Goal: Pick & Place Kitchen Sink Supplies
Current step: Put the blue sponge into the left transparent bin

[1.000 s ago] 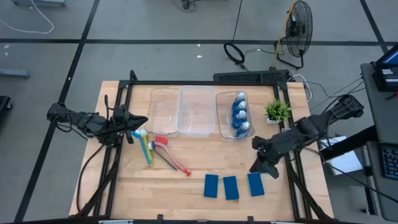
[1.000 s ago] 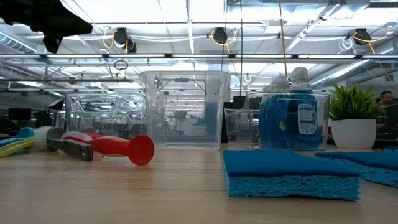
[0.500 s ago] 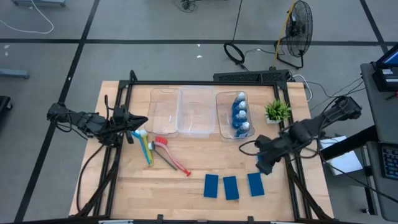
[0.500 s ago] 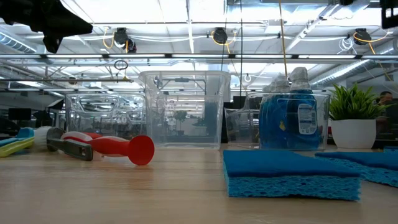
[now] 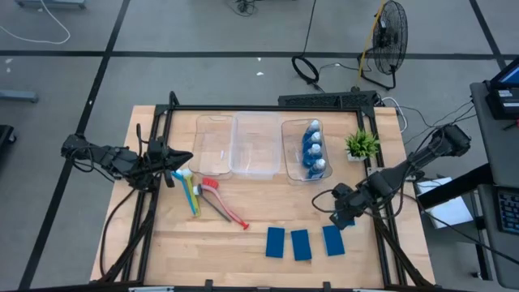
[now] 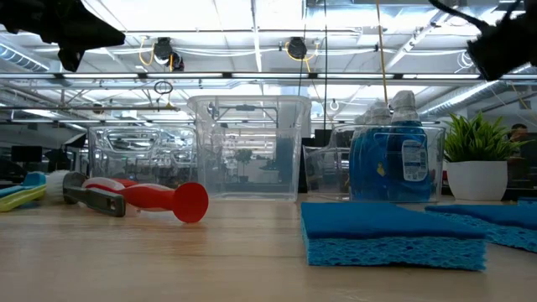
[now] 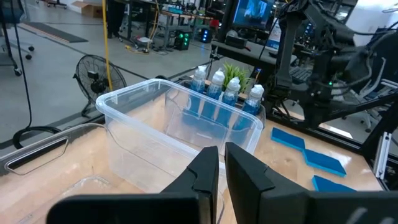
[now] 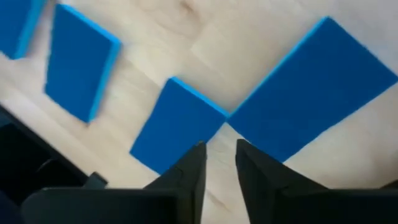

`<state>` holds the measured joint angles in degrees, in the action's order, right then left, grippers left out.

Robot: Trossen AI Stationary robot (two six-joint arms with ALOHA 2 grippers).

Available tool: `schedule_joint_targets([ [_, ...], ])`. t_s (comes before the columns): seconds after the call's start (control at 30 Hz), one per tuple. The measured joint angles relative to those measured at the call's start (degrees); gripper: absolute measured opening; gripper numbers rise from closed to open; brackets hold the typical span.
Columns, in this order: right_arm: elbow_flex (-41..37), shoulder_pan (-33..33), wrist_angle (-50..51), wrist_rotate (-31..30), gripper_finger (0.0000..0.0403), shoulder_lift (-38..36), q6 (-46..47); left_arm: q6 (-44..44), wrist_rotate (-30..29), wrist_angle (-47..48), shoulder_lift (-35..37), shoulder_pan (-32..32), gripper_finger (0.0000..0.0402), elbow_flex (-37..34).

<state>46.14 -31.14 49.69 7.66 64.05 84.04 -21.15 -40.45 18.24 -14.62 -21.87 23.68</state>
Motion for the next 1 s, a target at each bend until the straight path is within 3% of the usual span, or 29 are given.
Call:
schedule_joint_targets([
  [0.67, -6.54, -3.49, -0.17, -0.15, 0.0272, -0.04, 10.04, 0.38, -0.04, 0.00, 0.01, -0.02, 0.0033, 0.00],
  [1.0, -10.07, -3.47, -0.94, -0.05, 0.0338, -0.04, 12.90, 0.26, -0.07, -0.01, -0.01, 0.00, 0.0033, -0.02],
])
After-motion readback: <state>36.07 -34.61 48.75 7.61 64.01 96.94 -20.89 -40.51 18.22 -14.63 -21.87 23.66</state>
